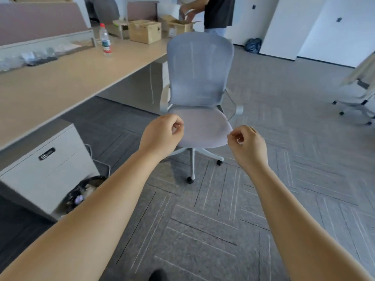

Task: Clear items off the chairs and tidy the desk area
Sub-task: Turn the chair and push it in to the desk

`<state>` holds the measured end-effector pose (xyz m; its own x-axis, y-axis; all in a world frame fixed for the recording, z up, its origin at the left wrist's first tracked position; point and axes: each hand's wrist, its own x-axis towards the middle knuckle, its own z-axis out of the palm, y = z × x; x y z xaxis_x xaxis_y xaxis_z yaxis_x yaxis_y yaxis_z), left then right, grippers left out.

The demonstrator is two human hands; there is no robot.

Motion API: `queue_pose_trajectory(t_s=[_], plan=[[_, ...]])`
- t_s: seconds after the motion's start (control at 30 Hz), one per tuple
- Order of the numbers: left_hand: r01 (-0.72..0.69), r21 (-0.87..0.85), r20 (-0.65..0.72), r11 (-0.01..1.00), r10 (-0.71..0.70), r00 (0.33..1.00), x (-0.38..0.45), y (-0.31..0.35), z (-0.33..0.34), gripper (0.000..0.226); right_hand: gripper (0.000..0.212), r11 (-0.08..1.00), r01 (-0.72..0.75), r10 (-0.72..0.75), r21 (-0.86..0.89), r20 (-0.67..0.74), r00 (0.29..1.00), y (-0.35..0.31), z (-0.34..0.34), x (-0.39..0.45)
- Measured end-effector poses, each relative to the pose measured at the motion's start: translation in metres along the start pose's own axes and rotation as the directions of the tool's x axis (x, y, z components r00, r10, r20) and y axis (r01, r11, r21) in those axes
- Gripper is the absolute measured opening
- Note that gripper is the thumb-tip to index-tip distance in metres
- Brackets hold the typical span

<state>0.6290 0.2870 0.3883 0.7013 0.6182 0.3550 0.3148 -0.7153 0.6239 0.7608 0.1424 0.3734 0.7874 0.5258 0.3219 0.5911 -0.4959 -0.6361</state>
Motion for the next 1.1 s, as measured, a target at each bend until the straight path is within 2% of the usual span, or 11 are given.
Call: queue_pose_trajectory(t_s=[0.43,0.67,0.9,1.1], plan=[[-0.068,-0.071,0.120,0.995,0.076,0.990,0.263,0.012,0.139,0.016,0.017,0.983,-0.168,0.154,-0.069,-0.172,0.973,0.095,-0.002,0.229],[-0.082,-0.100,0.226,0.992,0.103,0.969,0.357,0.044,0.224,0.017,0.019,0.965,-0.256,0.240,-0.051,-0.215,0.947,0.167,-0.017,0.320],[0.053,-0.094,0.211,0.994,-0.032,0.977,0.440,0.073,0.323,0.016,0.017,0.974,-0.224,0.220,-0.021,-0.129,0.967,0.266,-0.029,0.430],[0.270,-0.045,0.165,0.962,-0.259,0.952,0.503,0.097,0.411,0.018,0.016,0.989,-0.149,0.149,-0.019,0.030,0.988,0.345,-0.040,0.536]])
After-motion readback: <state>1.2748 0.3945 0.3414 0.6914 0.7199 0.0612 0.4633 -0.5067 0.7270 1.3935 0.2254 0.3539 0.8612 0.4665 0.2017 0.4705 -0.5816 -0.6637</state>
